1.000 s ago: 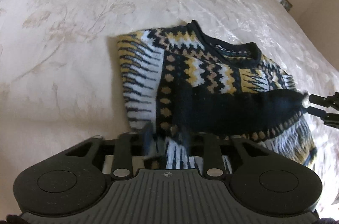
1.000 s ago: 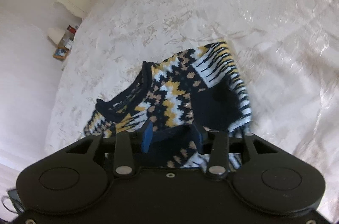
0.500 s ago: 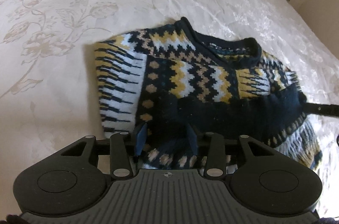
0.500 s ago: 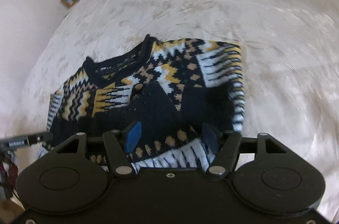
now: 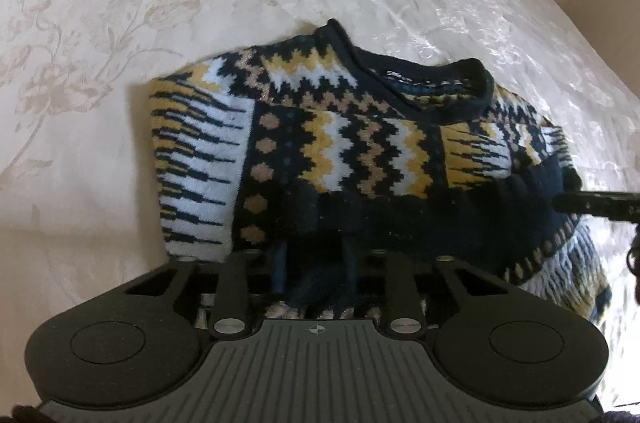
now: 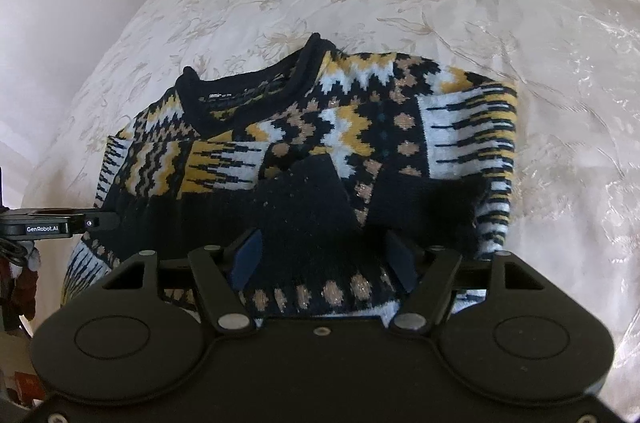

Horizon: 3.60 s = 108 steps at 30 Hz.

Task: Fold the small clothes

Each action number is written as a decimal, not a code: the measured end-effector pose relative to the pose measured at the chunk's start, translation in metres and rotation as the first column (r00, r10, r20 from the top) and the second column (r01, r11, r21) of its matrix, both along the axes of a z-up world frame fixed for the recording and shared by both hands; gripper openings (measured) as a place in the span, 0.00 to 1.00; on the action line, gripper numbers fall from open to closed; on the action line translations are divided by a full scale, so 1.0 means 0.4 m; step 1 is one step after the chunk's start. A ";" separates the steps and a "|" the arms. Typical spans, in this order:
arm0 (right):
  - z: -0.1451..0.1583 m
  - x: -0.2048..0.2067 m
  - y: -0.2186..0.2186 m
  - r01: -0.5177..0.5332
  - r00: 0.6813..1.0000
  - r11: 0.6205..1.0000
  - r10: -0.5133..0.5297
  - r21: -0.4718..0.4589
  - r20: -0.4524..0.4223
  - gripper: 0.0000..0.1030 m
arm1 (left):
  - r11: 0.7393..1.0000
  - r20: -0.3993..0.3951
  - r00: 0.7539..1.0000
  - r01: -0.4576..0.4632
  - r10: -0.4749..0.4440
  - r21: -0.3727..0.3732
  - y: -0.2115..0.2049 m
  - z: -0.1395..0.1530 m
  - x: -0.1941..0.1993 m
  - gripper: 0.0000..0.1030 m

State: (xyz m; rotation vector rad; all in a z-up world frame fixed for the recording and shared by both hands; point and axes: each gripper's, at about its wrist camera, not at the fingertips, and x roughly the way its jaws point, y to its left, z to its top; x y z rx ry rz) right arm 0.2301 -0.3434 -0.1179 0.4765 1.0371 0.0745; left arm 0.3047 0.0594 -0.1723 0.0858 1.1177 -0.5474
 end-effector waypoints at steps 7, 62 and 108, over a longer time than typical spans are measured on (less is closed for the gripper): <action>0.024 -0.023 0.028 -0.015 1.000 0.999 0.015 -0.037 0.021 0.17 | 1.000 0.086 0.996 -0.017 0.019 -0.026 0.014 0.040 -0.047 0.06; 0.046 0.136 -0.079 0.243 0.970 0.957 -0.241 -0.156 0.030 0.90 | 0.982 0.086 0.989 -0.130 0.119 0.135 -0.038 0.087 0.152 0.75; -0.077 -0.163 0.006 0.246 0.942 0.952 -0.279 -0.182 -0.185 1.00 | 0.944 -0.231 0.930 -0.233 0.286 0.232 0.086 -0.078 -0.001 0.99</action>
